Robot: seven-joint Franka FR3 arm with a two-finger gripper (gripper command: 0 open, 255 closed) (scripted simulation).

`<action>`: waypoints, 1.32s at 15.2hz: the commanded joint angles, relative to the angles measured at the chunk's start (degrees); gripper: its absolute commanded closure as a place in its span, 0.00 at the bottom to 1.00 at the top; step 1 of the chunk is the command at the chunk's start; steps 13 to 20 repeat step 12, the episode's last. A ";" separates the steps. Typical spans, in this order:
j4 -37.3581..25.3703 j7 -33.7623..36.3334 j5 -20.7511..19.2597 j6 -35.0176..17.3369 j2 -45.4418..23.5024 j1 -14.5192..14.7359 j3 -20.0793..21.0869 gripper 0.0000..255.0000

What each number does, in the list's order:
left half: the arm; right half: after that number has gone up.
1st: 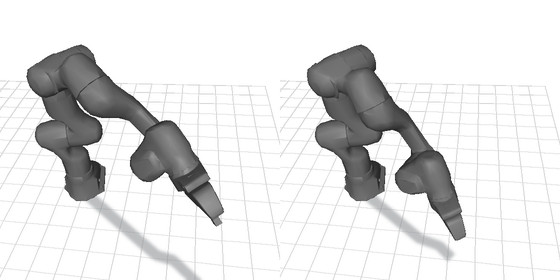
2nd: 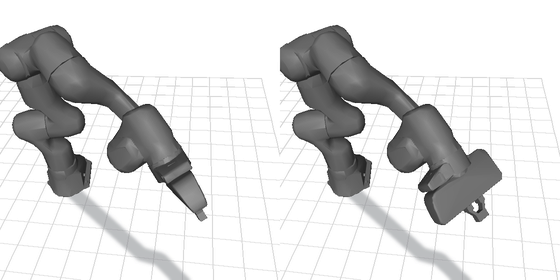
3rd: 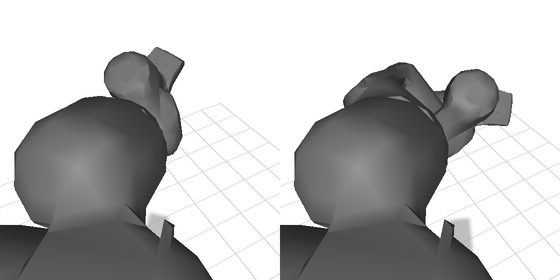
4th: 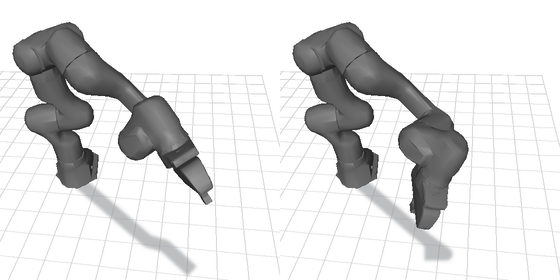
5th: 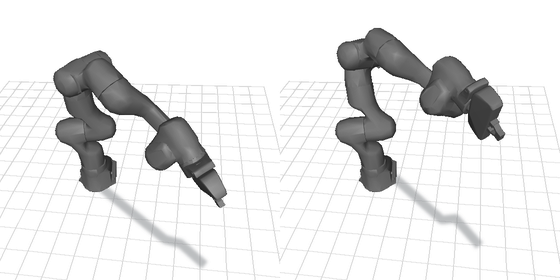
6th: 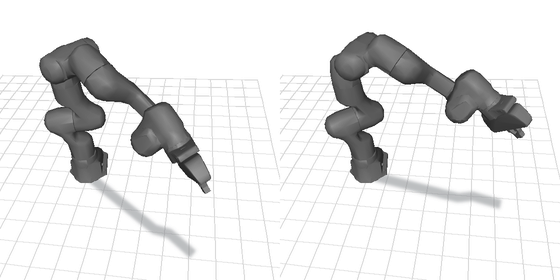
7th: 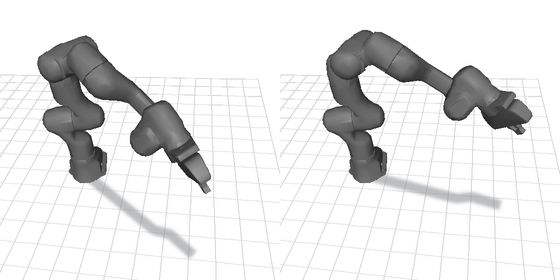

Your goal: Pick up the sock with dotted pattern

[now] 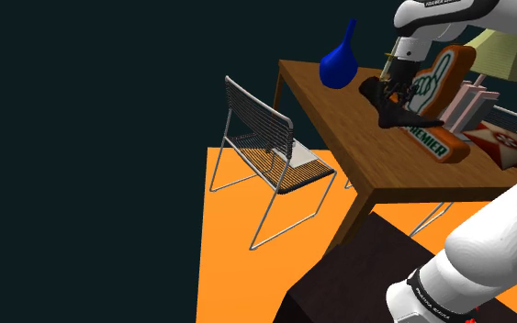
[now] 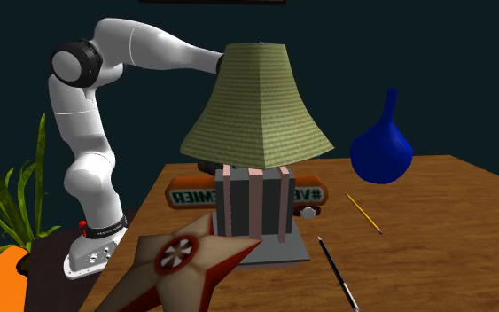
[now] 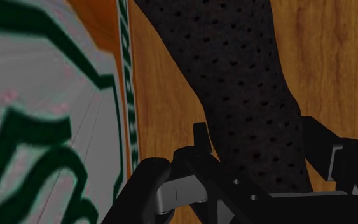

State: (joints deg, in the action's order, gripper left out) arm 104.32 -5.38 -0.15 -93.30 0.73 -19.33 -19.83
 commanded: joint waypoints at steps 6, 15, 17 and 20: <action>-5.45 0.00 -0.02 5.35 0.00 -0.06 -0.03 1.00; -9.14 -0.11 0.10 8.64 -0.42 -0.12 -0.05 1.00; -9.14 -0.11 0.10 8.64 -0.42 -0.12 -0.05 1.00; -9.14 -0.11 0.10 8.64 -0.42 -0.12 -0.05 1.00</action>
